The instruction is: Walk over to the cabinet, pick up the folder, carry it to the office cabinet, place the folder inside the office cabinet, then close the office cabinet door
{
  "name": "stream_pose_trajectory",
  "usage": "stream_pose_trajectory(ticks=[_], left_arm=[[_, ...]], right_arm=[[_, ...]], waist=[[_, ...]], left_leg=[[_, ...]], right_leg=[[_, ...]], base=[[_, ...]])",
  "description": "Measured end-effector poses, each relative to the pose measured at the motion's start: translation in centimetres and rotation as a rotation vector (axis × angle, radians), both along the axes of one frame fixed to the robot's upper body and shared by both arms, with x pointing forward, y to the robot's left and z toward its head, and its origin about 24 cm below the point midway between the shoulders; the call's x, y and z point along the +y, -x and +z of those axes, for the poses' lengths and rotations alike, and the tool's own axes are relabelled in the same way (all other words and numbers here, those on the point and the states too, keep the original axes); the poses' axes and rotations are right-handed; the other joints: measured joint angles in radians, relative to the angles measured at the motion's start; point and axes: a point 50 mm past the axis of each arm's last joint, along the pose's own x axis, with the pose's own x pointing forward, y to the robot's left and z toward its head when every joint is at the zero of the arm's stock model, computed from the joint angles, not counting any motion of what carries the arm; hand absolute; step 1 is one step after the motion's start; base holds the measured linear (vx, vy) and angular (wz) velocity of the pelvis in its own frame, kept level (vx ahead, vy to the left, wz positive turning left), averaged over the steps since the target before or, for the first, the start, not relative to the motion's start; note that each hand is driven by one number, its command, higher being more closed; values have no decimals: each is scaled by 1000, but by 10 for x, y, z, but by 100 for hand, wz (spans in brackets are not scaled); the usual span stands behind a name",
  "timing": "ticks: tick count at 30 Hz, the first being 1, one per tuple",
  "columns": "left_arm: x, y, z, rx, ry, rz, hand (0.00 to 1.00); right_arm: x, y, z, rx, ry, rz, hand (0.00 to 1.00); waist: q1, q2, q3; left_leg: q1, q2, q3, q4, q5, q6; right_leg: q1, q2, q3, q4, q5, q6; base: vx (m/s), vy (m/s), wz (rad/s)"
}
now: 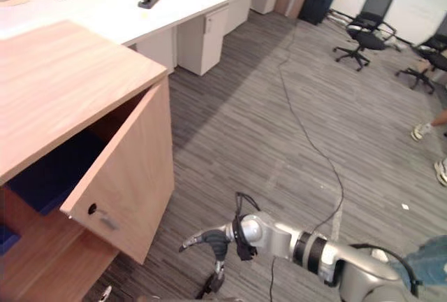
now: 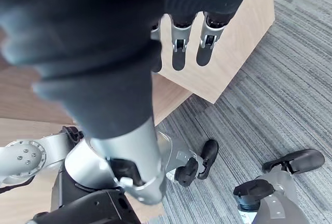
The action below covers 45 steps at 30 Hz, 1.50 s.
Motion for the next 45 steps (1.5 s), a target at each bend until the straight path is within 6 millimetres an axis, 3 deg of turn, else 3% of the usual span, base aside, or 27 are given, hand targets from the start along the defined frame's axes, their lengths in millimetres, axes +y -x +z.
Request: stream_pose_trajectory(ticks=[3, 5, 6, 7, 8, 9, 10, 11, 12, 13, 14, 16, 17, 18, 20, 23, 24, 25, 26, 27, 28, 29, 32, 37, 39, 41, 45], left_arm=[[-8, -3, -2, -9, 22, 3, 0], [-19, -9, -5, -20, 48, -11, 0], [-25, -15, -5, -26, 54, -38, 0], [-33, -22, -6, -29, 65, -75, 0], [-38, -26, -7, -29, 72, -112, 0], [-41, -28, -7, -26, 73, -140, 0], [-42, -35, -6, -22, 53, -216, 0], [-41, -38, -5, -21, 45, -238, 0], [-38, -43, -4, -22, 25, -276, 0], [-37, -45, -3, -21, 16, -292, 0], [-34, -48, -1, -27, -1, -311, 0], [-31, -50, 1, -30, -12, -318, 0], [-31, -48, 0, -23, -8, -315, 0], [-39, -46, -2, -18, 10, -319, 0], [-43, -37, -5, 0, 30, -307, 0], [-40, -32, -5, 5, 33, -294, 0], [-38, -32, -5, 8, 27, -299, 0], [-36, -32, -4, 14, 20, -303, 0], [-35, -35, -4, 16, 15, -320, 0], [-35, -37, -4, 17, 18, -324, 0], [-37, -33, -5, 33, 30, -324, 0], [-38, -30, -6, 40, 41, -329, 0], [-35, -29, -6, 44, 60, -381, 0], [-36, -30, -7, 54, 79, -441, 0], [-35, -32, -6, 64, 76, -493, 0], [-34, -33, -6, 68, 74, -526, 0], [-35, -32, -6, 76, 76, -572, 0]], right_arm=[[2, -12, -19, 10, 36, -113, 0], [-6, -29, -37, 4, 68, -317, 0], [-18, -38, -47, 8, 78, -479, 0], [-32, -43, -54, 7, 72, -639, 0], [-44, -42, -60, 21, 59, -759, 0], [-52, -40, -65, 43, 48, -840, 0], [-71, -34, -75, 79, 21, -1051, 0], [-79, -32, -79, 99, 16, -1142, 0], [-92, -24, -88, 150, 7, -1298, 0], [-98, -18, -93, 183, -6, -1381, 0], [-110, -3, -103, 265, -52, -1579, 0], [-119, 21, -118, 391, -95, -1819, 0], [-122, 38, -127, 456, -86, -1908, 0], [-124, 49, -132, 493, -78, -1971, 0], [-125, 73, -142, 573, -55, -2056, 0], [-123, 90, -148, 626, -22, -2089, 0], [-122, 94, -149, 642, -29, -2120, 0], [-123, 96, -150, 645, -28, -2132, 0], [-125, 100, -151, 654, -27, -2156, 0], [-126, 100, -151, 654, -26, -2162, 0], [-128, 101, -151, 653, -21, -2165, 0], [-129, 101, -151, 657, -25, -2171, 0], [-122, 103, -152, 692, -35, -2174, 0], [-127, 102, -152, 744, -110, -2284, 0], [-132, 101, -151, 771, -164, -2360, 0], [-133, 94, -149, 763, -199, -2375, 0], [-134, 80, -144, 735, -242, -2369, 0]], waist=[[25, 1, 10], [47, 17, 26], [54, 35, 36], [50, 71, 49], [44, 100, 48], [36, 112, 45], [19, 123, 48], [16, 127, 52], [6, 129, 56], [-1, 130, 57], [-12, 127, 56], [-17, 100, 64], [-17, 103, 59], [-23, 128, 55], [-21, 150, 46], [-26, 147, 47], [-45, 140, 52], [-59, 137, 53], [-80, 122, 66], [-79, 123, 68], [-77, 131, 71], [-76, 140, 78], [-79, 127, 87], [-77, 124, 87], [-82, 115, 82], [-82, 112, 79], [-75, 112, 78]], left_leg=[[-29, -8, -58, 2, 13, -1], [-51, -27, -132, 1, 22, 3], [-60, -46, -192, 2, 25, 8], [-65, -57, -260, 1, 32, 21], [-73, -63, -308, 0, 39, 32], [-83, -69, -337, 0, 45, 39], [-104, -98, -423, -3, 91, 44], [-109, -109, -461, -4, 100, 44], [-118, -119, -533, -5, 123, 28], [-127, -122, -574, -7, 130, 21], [-148, -136, -649, -7, 140, 7], [-153, -173, -728, -17, 152, -16], [-155, -172, -765, -25, 154, -34], [-163, -136, -764, -42, 159, -45], [-152, -84, -764, -82, 177, -72], [-141, -60, -762, -90, 185, -85], [-158, -58, -691, -90, 213, -86], [-178, -52, -600, -87, 236, -63], [-232, -24, -343, -5, 226, 7], [-265, 10, -209, 79, 198, 32], [-297, 49, -46, 216, 118, 51], [-303, 50, -6, 259, 72, 66], [-316, -4, -8, 266, 44, 85], [-352, -79, -37, 279, 28, 123], [-355, -130, -89, 236, 59, 136], [-349, -147, -122, 186, 97, 127], [-288, -166, -183, 106, 145, 120]], right_leg=[[2, -13, -49, 0, -7, 9], [17, -40, -120, 4, -23, 20], [20, -75, -174, 49, -51, 17], [15, -130, -221, 152, -87, 28], [1, -180, -208, 260, -108, 27], [-15, -213, -170, 327, -119, 20], [-60, -272, -21, 469, -146, 22], [-79, -283, 49, 512, -152, 29], [-105, -273, 190, 537, -204, 66], [-93, -258, 250, 506, -223, 95], [-59, -230, 340, 428, -238, 122], [12, -242, 353, 312, -216, 164], [52, -246, 314, 268, -226, 232], [72, -219, 269, 243, -224, 223], [101, -175, 227, 223, -230, 209], [140, -148, 194, 210, -239, 197], [155, -153, 163, 210, -244, 192], [163, -160, 138, 209, -246, 191], [165, -173, 92, 206, -250, 187], [166, -175, 87, 206, -251, 186], [174, -178, 84, 207, -254, 184], [185, -182, 81, 208, -255, 191], [189, -219, 83, 218, -266, 210], [205, -252, 68, 189, -260, 200], [221, -270, 14, 189, -249, 185], [223, -275, -10, 208, -230, 162], [251, -297, -63, 317, -201, 168]], base=[[1, -19, 66], [-1, 0, 107], [21, 76, 147], [49, 153, 174], [43, 178, 160], [20, 174, 197], [-7, 99, 178], [16, 55, 209], [49, -13, 147], [78, -61, 197], [98, -130, 196], [101, -214, 162], [85, -299, 99], [79, -347, 82], [65, -302, 43], [42, -151, 32], [16, -118, 62], [-22, -19, 98], [-38, 34, 74], [-19, 75, 58], [47, 147, 19], [72, 174, 16], [67, 196, 25], [118, 146, 47], [132, 31, 79], [127, -35, 69], [98, -37, 67]])
